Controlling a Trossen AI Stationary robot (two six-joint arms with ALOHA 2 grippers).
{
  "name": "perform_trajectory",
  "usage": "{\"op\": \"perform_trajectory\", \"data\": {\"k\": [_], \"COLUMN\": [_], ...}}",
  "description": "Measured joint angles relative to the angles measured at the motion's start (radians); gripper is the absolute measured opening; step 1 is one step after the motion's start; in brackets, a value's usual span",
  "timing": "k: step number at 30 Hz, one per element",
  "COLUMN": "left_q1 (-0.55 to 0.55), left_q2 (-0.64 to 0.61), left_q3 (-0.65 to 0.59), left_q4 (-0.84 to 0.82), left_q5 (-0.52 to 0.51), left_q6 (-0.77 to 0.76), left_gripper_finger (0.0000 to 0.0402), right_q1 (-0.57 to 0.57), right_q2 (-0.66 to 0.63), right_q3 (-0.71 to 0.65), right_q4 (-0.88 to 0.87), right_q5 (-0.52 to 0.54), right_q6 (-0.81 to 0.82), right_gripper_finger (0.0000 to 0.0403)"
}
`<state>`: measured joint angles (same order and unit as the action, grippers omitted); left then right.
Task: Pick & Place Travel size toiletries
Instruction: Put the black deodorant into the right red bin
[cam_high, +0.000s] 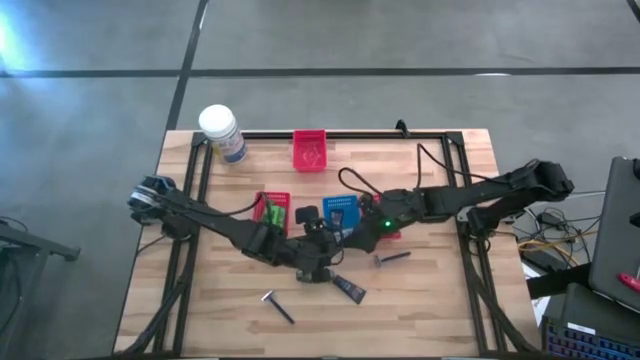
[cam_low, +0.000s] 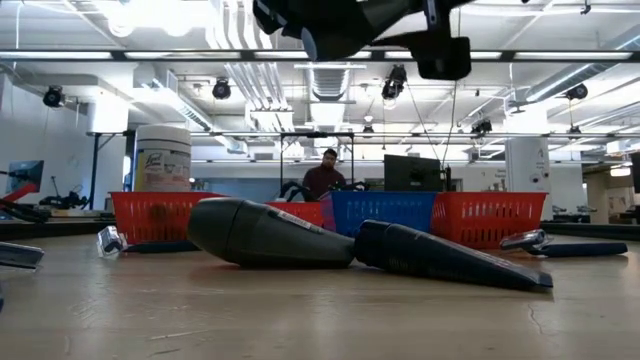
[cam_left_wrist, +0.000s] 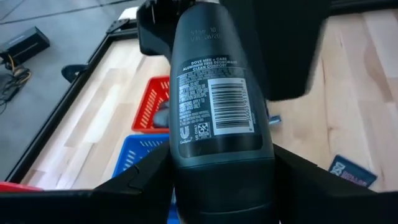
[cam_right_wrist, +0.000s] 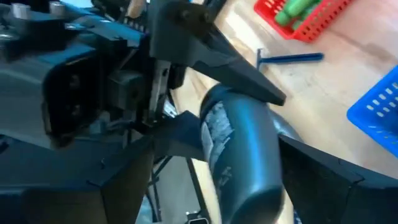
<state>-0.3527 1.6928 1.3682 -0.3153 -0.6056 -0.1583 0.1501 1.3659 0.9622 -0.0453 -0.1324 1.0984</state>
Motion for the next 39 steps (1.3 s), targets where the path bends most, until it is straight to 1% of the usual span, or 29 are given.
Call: {"op": "perform_trajectory", "data": {"k": [4,7,13,17,23,24,26,29,32,37,39], "left_q1": [0.000,-0.001,-0.002,-0.002,-0.001,-0.001,0.000,-0.002,-0.004,-0.006,-0.012], "left_q2": [0.000,0.000,0.000,0.000,0.000,0.000,0.000,-0.005,-0.010,-0.016,-0.016], "left_q3": [0.000,0.000,0.000,0.000,0.000,0.000,0.000,0.000,0.000,0.000,0.000], "left_q4": [-0.003,-0.042,-0.039,-0.025,-0.032,-0.032,-0.030,-0.048,-0.117,-0.289,-0.339], "left_q5": [-0.002,-0.002,-0.002,0.010,0.011,0.011,0.012,0.013,0.011,0.012,0.022], "left_q6": [-0.003,-0.009,-0.013,-0.009,-0.002,-0.001,-0.007,-0.050,-0.119,-0.250,-0.292], "left_gripper_finger": [0.0217,0.0217,0.0217,0.0217,0.0217,0.0222,0.0244,0.0285,0.0311,0.0322,0.0323], "right_q1": [0.000,0.000,-0.003,-0.006,-0.013,-0.013,-0.013,-0.013,-0.013,-0.013,-0.013], "right_q2": [0.014,0.001,-0.001,0.002,0.007,0.006,0.003,-0.003,-0.033,-0.105,-0.136], "right_q3": [0.004,-0.003,-0.004,-0.004,-0.005,-0.005,-0.002,-0.007,-0.006,-0.005,0.003], "right_q4": [-0.012,-0.010,-0.020,-0.028,-0.042,-0.050,-0.072,-0.154,-0.271,-0.561,-0.691], "right_q5": [-0.008,-0.007,-0.008,0.003,0.003,0.004,0.008,0.034,0.079,0.171,0.248], "right_q6": [0.000,0.001,0.005,0.001,-0.011,-0.015,-0.029,-0.041,-0.054,-0.055,-0.045], "right_gripper_finger": [0.0294,0.0277,0.0242,0.0205,0.0126,0.0116,0.0115,0.0115,0.0115,0.0122,0.0117]}}
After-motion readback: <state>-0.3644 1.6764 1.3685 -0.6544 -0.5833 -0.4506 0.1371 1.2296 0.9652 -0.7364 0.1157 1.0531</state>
